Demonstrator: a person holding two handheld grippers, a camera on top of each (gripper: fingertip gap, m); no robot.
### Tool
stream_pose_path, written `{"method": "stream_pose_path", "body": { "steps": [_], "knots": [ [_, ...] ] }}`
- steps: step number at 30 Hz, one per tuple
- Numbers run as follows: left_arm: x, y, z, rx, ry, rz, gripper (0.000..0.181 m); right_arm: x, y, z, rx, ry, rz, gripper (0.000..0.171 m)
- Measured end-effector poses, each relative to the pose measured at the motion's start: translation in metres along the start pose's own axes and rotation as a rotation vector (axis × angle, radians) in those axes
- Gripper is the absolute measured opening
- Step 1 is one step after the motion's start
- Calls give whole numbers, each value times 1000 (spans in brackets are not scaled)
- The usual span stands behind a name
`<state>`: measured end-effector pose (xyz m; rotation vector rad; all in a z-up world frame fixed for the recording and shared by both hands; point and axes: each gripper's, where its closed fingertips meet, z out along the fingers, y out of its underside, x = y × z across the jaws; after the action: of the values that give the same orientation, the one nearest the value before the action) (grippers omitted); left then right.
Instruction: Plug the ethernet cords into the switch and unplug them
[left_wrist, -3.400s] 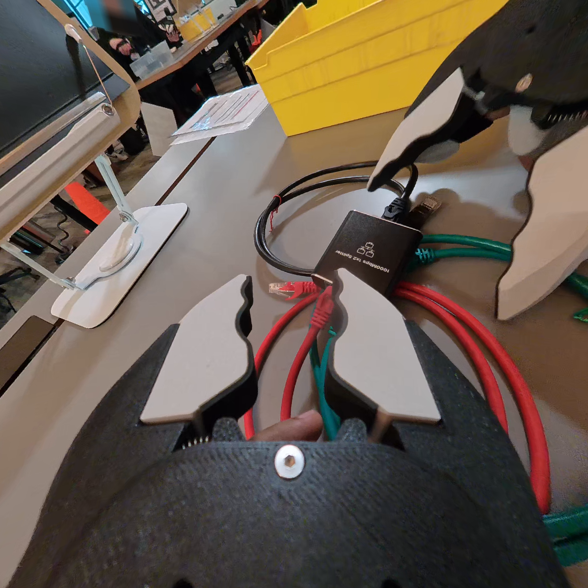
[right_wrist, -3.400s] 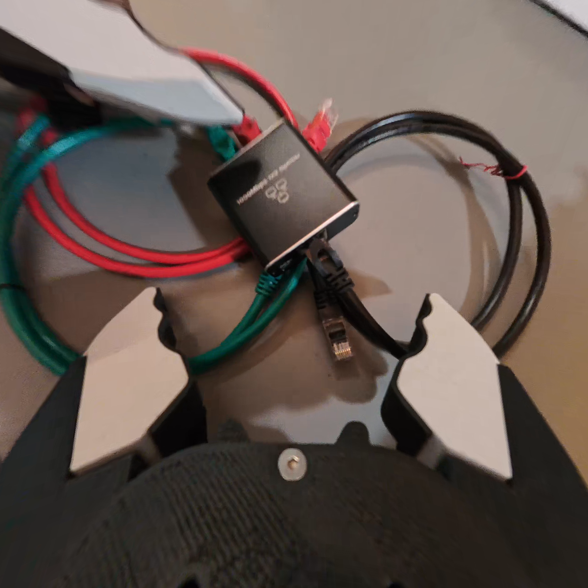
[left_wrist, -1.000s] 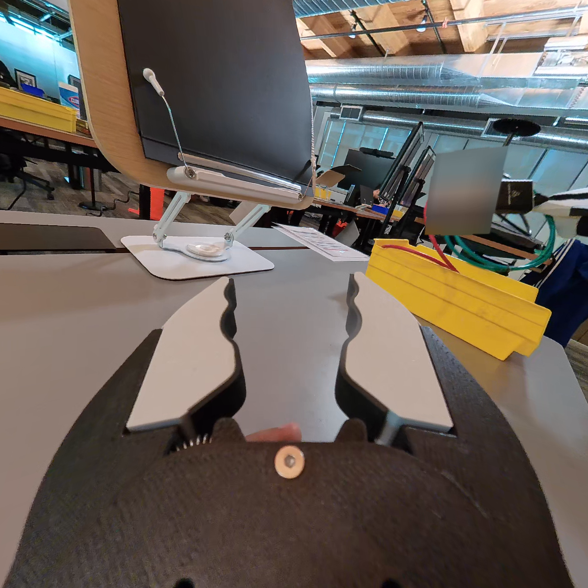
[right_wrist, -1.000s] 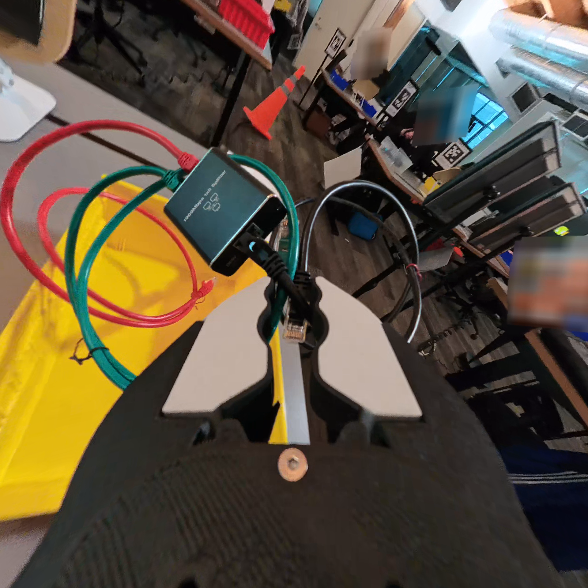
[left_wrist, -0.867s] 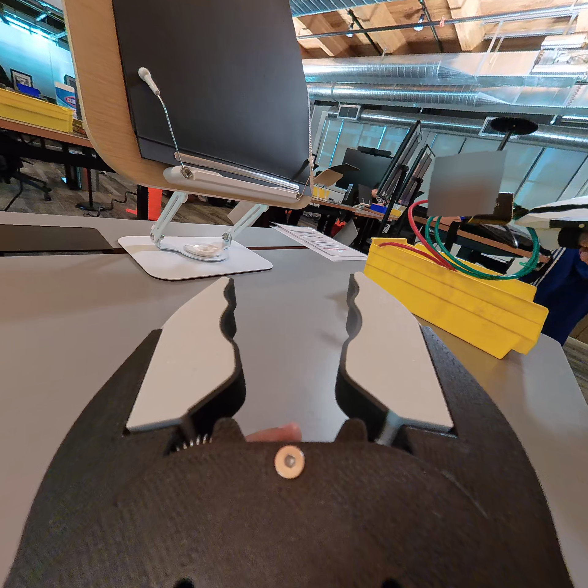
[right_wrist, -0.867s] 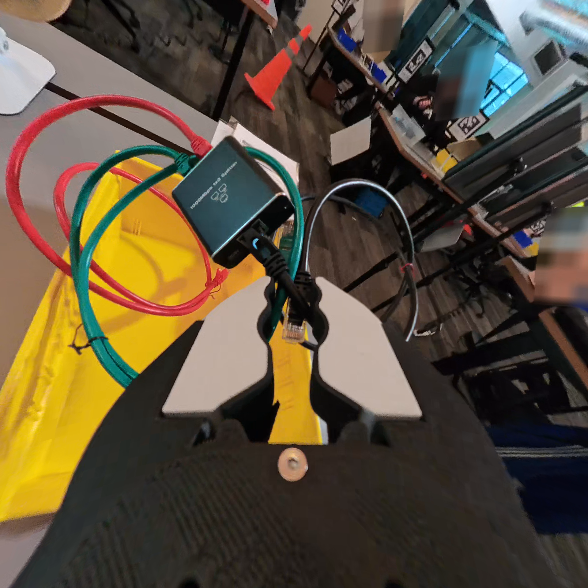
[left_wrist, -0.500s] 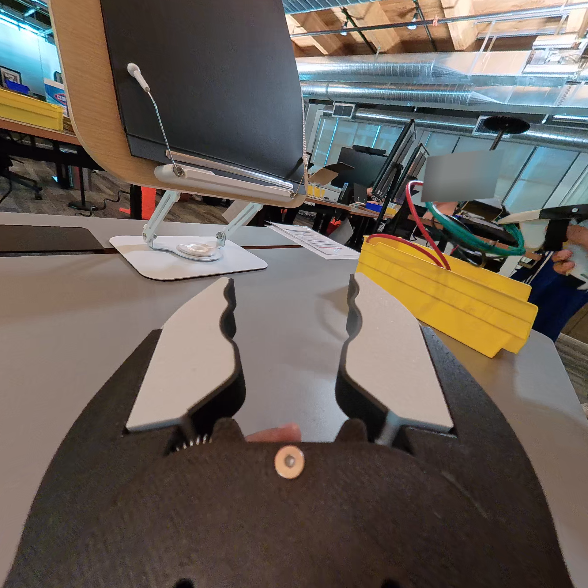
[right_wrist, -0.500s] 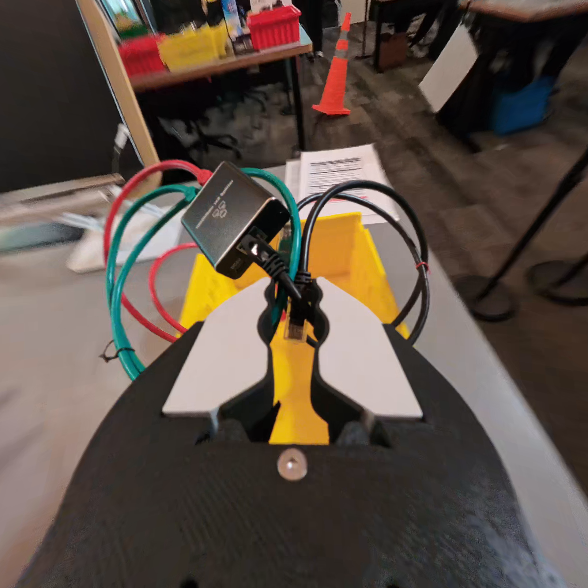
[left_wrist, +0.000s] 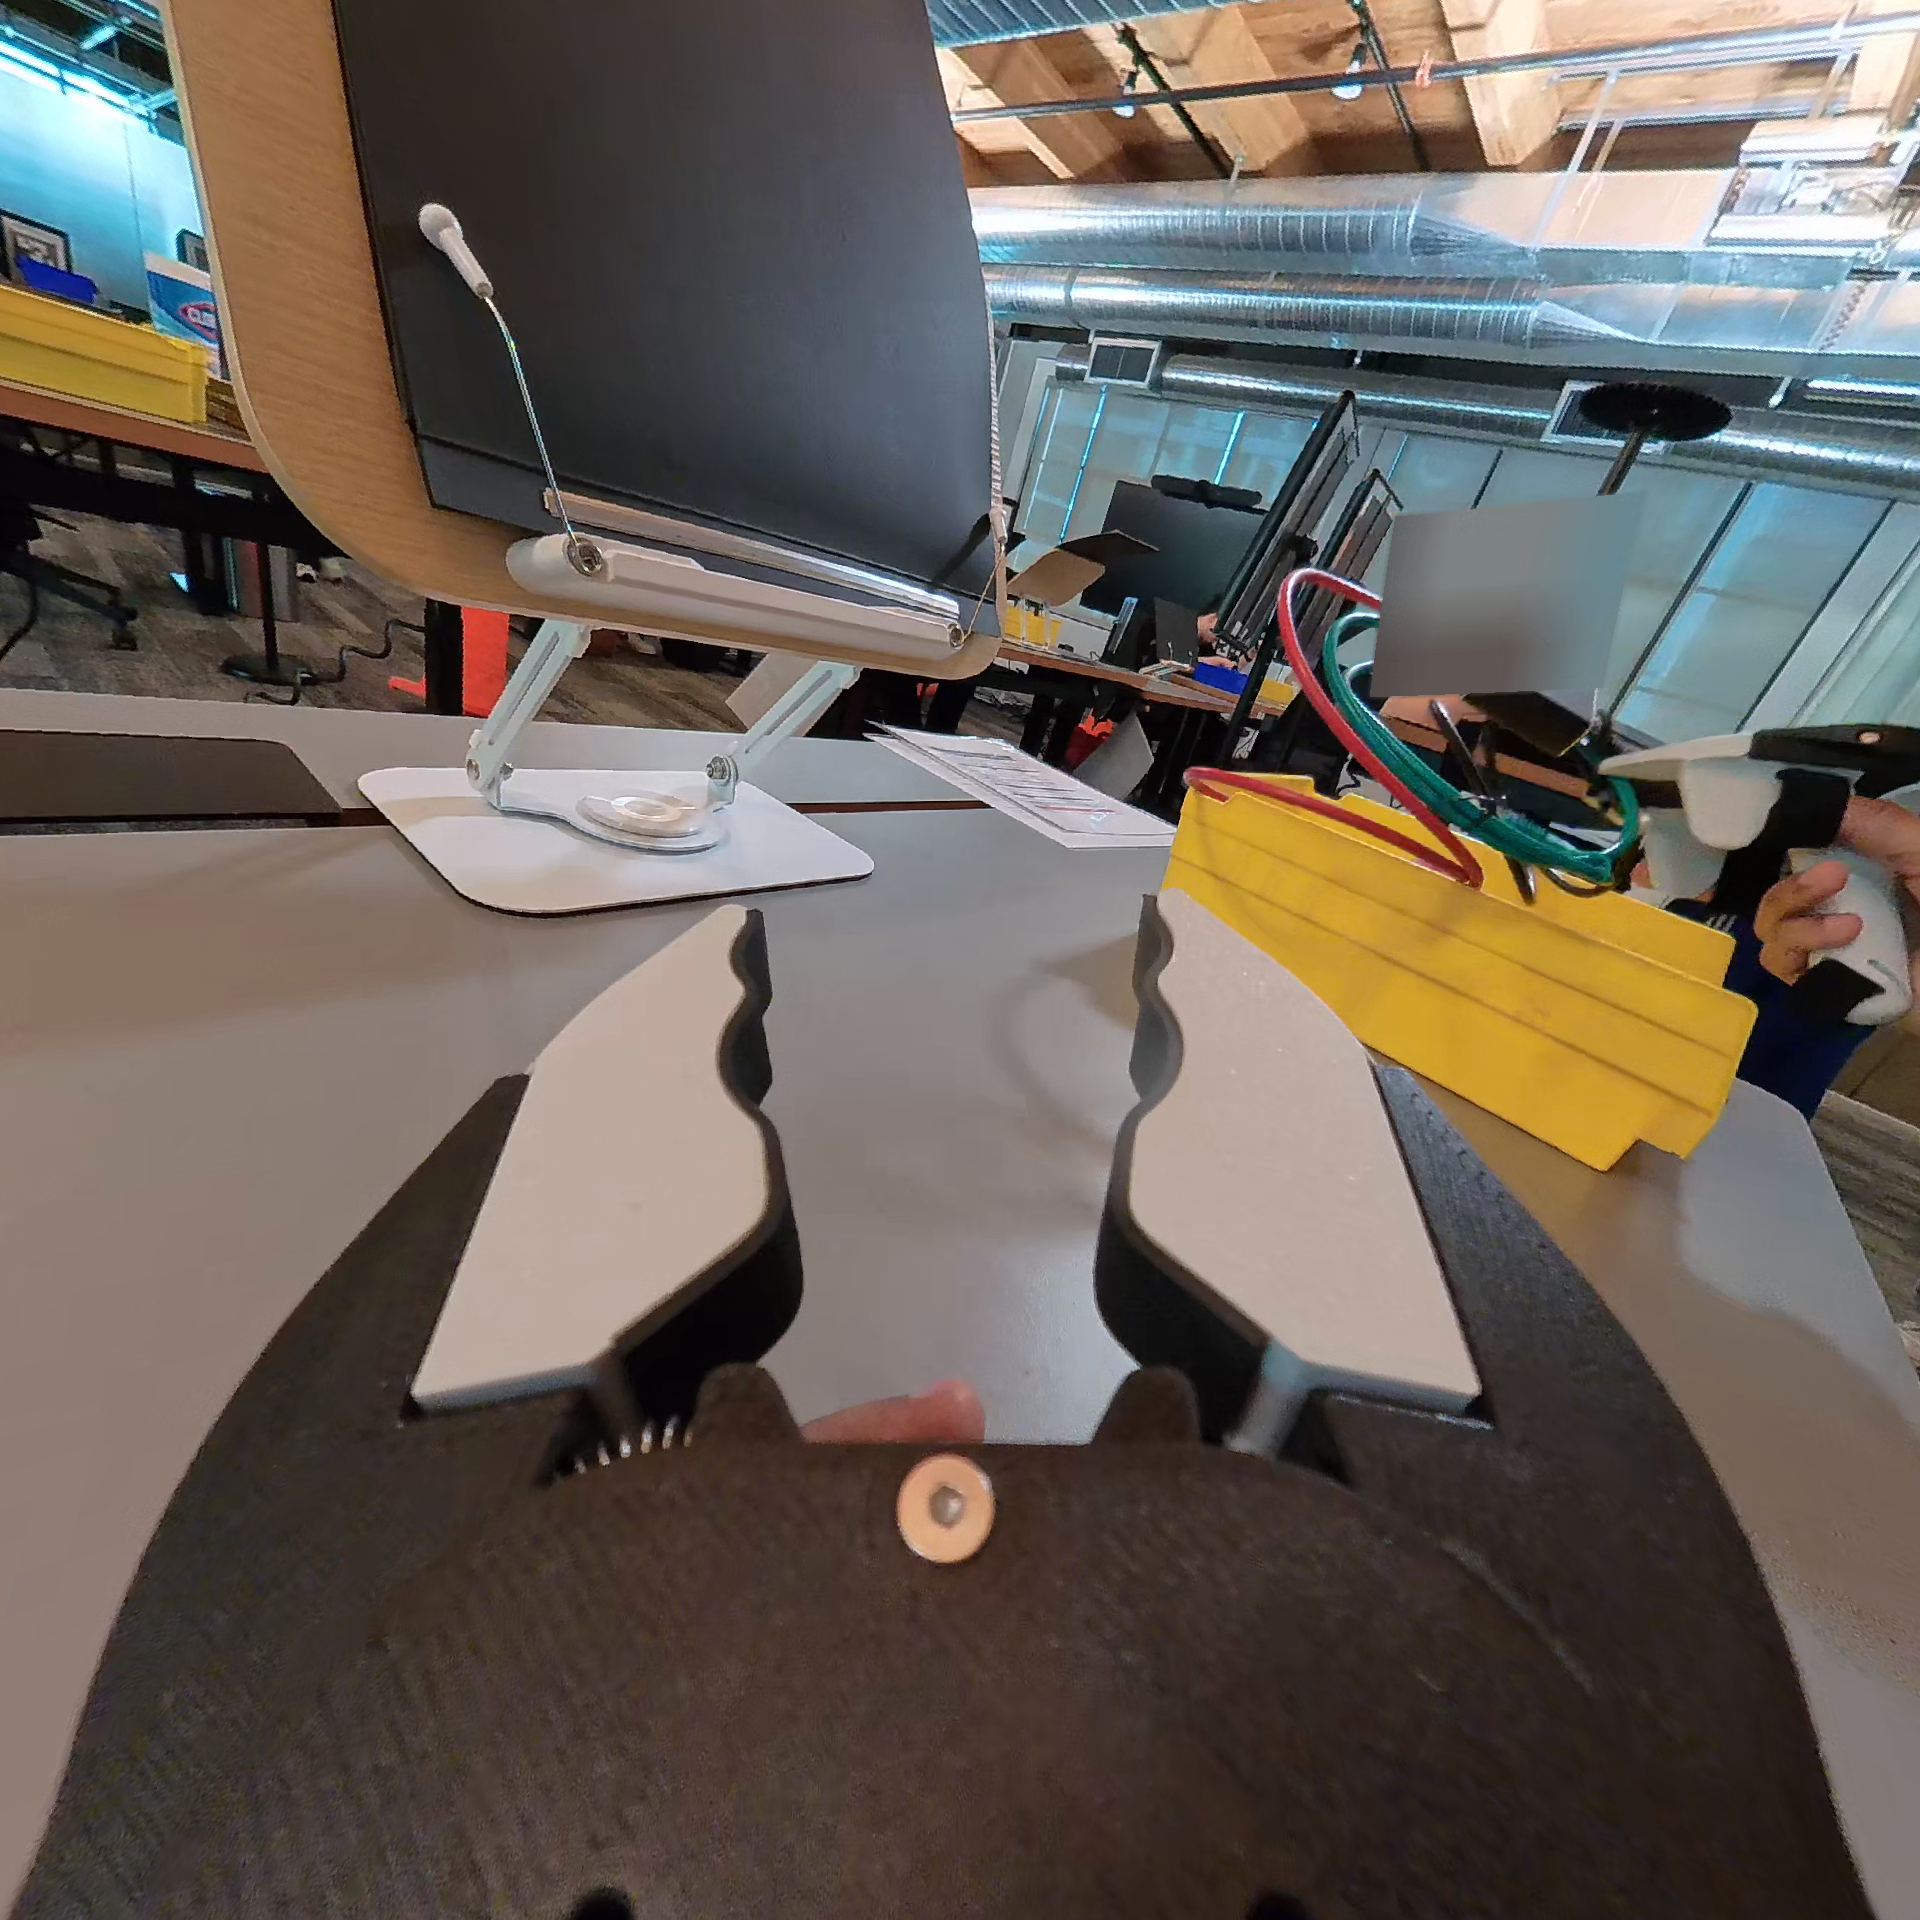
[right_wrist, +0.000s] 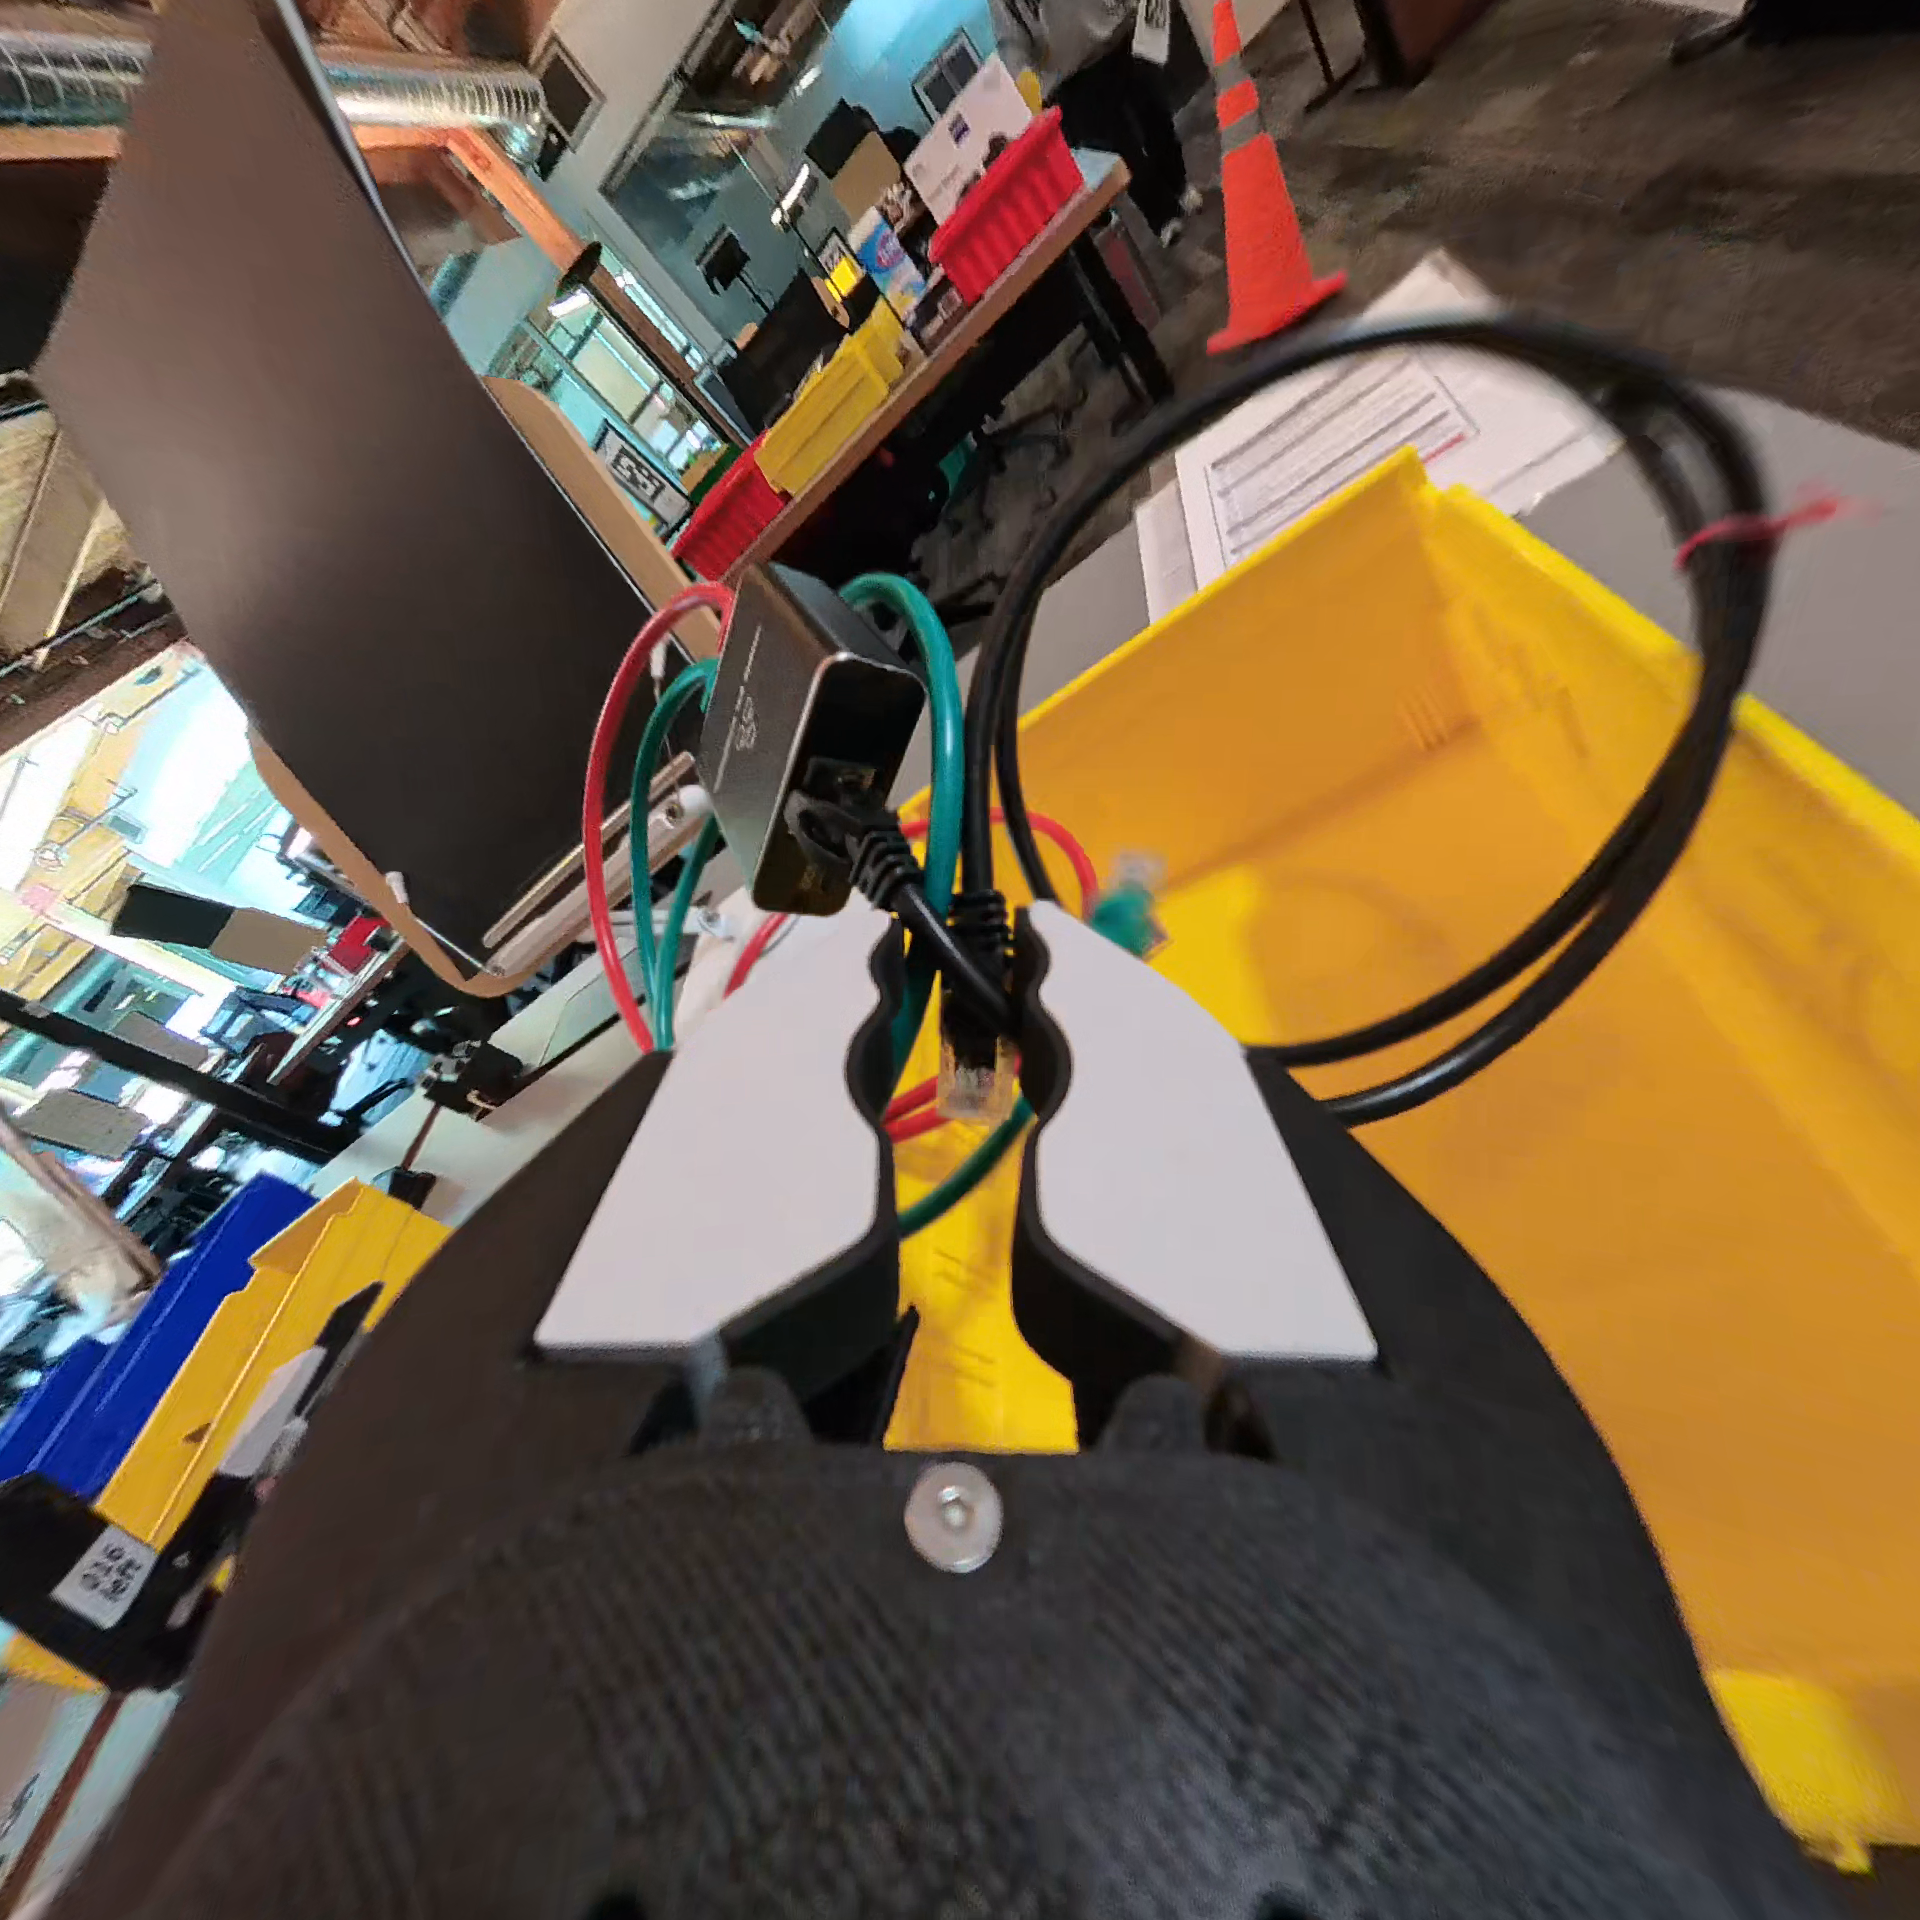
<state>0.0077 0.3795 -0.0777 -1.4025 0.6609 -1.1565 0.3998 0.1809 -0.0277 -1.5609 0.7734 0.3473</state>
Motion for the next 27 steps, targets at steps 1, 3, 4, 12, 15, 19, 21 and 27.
{"method": "stream_pose_path", "body": {
  "steps": [1, 3, 4, 12, 15, 19, 21, 27],
  "knots": [
    [0, 0, 0, 0, 0, 0, 68, -4, -4, -2, 19, 7, -17, 19],
    [0, 0, 0, 0, 1, -2, 68, -10, -11, -8, 57, 17, -18, 19],
    [0, 0, 0, 0, 1, -3, 68, -10, -14, -10, 72, 24, -7, 19],
    [0, 0, 1, 0, 2, -4, 68, -11, -6, -30, 127, 125, 46, 18],
    [0, 0, 1, -1, 3, -5, 68, -23, -7, -35, 163, 111, 60, 16],
    [1, 0, 1, -1, 4, -4, 68, -33, -26, -48, 308, 70, 54, 0],
    [1, 0, 1, -1, 5, -5, 68, -21, -25, -44, 286, 137, -39, 0],
    [3, 1, 2, -3, 11, -3, 68, -5, -4, -34, 195, 92, -35, 3]
  ]
}}
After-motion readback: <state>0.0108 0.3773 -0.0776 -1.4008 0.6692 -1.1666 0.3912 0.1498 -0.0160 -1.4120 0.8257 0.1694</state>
